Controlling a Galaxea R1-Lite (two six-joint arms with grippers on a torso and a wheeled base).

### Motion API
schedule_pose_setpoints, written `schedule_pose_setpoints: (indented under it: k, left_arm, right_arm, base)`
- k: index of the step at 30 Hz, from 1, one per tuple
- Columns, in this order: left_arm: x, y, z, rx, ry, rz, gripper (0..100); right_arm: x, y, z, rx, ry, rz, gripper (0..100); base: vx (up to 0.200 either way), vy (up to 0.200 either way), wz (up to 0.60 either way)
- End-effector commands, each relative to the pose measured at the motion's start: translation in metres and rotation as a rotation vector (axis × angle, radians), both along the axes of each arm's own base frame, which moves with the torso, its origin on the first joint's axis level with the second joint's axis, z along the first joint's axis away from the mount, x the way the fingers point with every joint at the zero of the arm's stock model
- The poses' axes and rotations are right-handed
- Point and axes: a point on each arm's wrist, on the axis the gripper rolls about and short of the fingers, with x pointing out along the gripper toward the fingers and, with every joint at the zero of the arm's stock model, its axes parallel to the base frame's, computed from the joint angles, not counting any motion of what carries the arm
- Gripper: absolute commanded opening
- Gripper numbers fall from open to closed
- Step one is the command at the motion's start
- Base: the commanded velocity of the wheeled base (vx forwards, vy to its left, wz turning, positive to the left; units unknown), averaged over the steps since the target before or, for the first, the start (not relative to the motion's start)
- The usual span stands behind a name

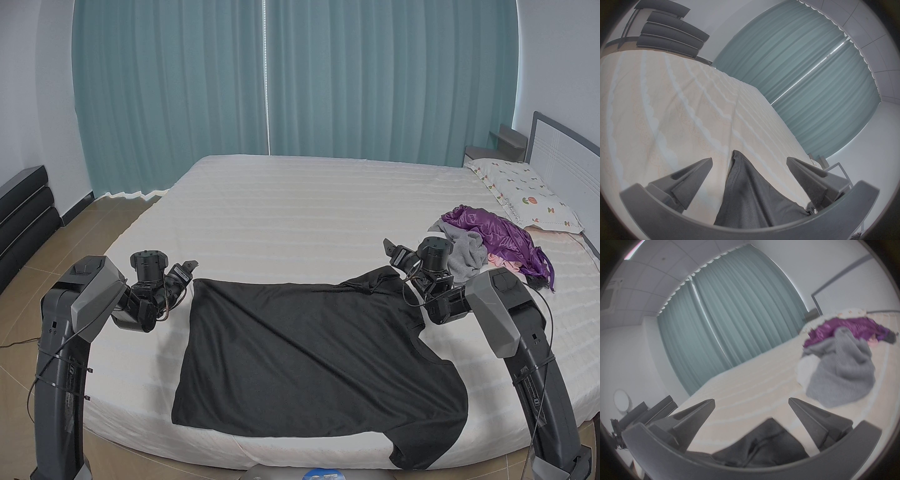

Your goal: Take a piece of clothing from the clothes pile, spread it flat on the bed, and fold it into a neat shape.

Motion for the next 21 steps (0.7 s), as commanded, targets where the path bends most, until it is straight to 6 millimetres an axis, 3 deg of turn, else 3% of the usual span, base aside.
schedule_pose_setpoints:
  k: [1,12,21]
  left_arm:
    - [0.0,-0.001,0.0,-0.002,-0.001,-0.004,100]
    - [0.001,-0.002,-0.003,0.035,0.0,-0.021,100]
    - [0.002,-0.002,-0.004,0.035,0.0,-0.025,100]
  right_arm:
    - [-0.005,-0.009,-0.014,0.042,0.106,-0.02,100]
    - [-0.004,-0.035,-0.029,0.089,0.222,-0.076,100]
    - [-0.012,-0.031,-0.041,0.14,0.28,-0.081,100]
  base:
    - [0.0,0.0,0.0]
    - [0.0,0.0,0.0]
    - [0.0,0.0,0.0]
